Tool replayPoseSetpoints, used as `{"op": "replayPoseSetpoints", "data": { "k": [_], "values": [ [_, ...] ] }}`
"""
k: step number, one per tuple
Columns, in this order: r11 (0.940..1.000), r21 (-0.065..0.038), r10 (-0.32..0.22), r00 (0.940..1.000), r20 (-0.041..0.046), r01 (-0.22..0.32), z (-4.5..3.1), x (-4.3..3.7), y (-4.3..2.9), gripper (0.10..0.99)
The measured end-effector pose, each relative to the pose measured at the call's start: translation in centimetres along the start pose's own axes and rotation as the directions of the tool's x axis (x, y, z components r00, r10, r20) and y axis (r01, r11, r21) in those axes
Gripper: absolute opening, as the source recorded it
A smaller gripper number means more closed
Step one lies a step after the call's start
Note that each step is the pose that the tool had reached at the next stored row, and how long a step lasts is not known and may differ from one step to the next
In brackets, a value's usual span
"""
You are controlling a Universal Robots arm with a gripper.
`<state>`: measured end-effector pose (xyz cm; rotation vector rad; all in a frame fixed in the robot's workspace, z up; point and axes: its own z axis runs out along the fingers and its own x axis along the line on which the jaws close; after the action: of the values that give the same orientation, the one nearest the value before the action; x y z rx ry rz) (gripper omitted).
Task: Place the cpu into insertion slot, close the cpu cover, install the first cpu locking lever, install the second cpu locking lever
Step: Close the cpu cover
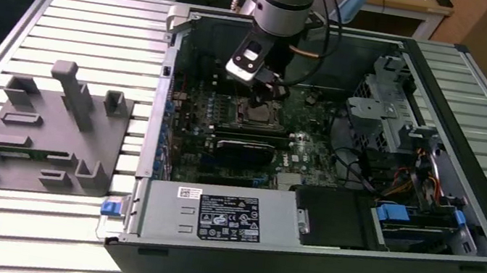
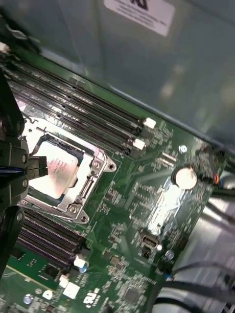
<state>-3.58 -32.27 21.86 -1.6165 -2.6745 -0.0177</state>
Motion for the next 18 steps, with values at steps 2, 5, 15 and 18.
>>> {"op": "replayPoseSetpoints", "data": {
  "k": [2,5,15,18],
  "values": [
    [0.9994,0.001,-0.035,0.9994,0.0000,0.035,0.00,0.00,0.00,0.106],
    [0.9965,0.002,-0.084,0.9965,-0.0002,0.084,0.01,0.00,0.00,0.106],
    [0.9693,0.005,-0.246,0.9694,-0.0009,0.246,0.03,0.00,0.00,0.106],
    [0.9558,0.006,-0.294,0.9559,-0.0013,0.294,0.03,0.00,0.00,0.106]
  ]
}}
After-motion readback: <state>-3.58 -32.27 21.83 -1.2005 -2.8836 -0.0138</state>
